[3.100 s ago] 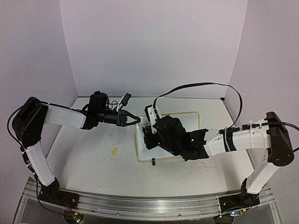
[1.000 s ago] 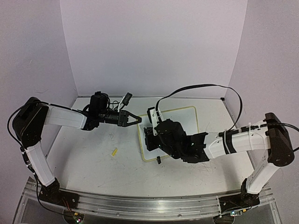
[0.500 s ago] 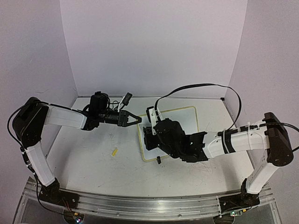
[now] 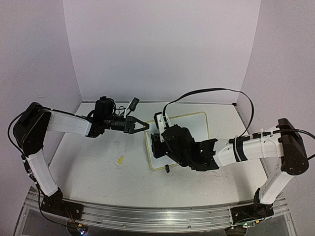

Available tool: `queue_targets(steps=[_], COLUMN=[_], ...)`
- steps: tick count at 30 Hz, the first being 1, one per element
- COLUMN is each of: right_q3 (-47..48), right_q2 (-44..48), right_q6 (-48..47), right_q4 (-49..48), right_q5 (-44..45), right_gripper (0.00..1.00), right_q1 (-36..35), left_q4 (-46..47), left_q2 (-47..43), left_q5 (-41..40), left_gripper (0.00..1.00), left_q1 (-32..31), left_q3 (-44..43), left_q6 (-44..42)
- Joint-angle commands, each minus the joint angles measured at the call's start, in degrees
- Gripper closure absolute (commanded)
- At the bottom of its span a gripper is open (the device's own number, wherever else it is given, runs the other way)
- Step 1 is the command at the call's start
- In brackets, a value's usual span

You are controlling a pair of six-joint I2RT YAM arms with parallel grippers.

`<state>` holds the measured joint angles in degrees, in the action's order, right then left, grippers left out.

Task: Write a sentence on the whiteboard

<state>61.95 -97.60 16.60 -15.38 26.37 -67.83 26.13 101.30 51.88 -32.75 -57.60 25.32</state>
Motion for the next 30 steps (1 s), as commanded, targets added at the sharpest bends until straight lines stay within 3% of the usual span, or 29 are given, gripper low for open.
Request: queue_targets(steps=[1, 30], right_q3=[2.03, -0.04], right_q2=[-1.01, 0.38], right_q6=[0.7, 6.39], right_q4=[-0.19, 4.08], right_q5=[1.82, 6.49], right_gripper=[1.0, 1.0], right_q1=[-0.17, 1.81], left_q4=[0.39, 0.4], left_q2=[-0.99, -0.84], left_q5=[1.93, 1.98], left_gripper=[1.0, 1.0], left_q1=[-0.03, -0.16], left_q3=[1.01, 1.01], left_q6=[1.83, 1.75])
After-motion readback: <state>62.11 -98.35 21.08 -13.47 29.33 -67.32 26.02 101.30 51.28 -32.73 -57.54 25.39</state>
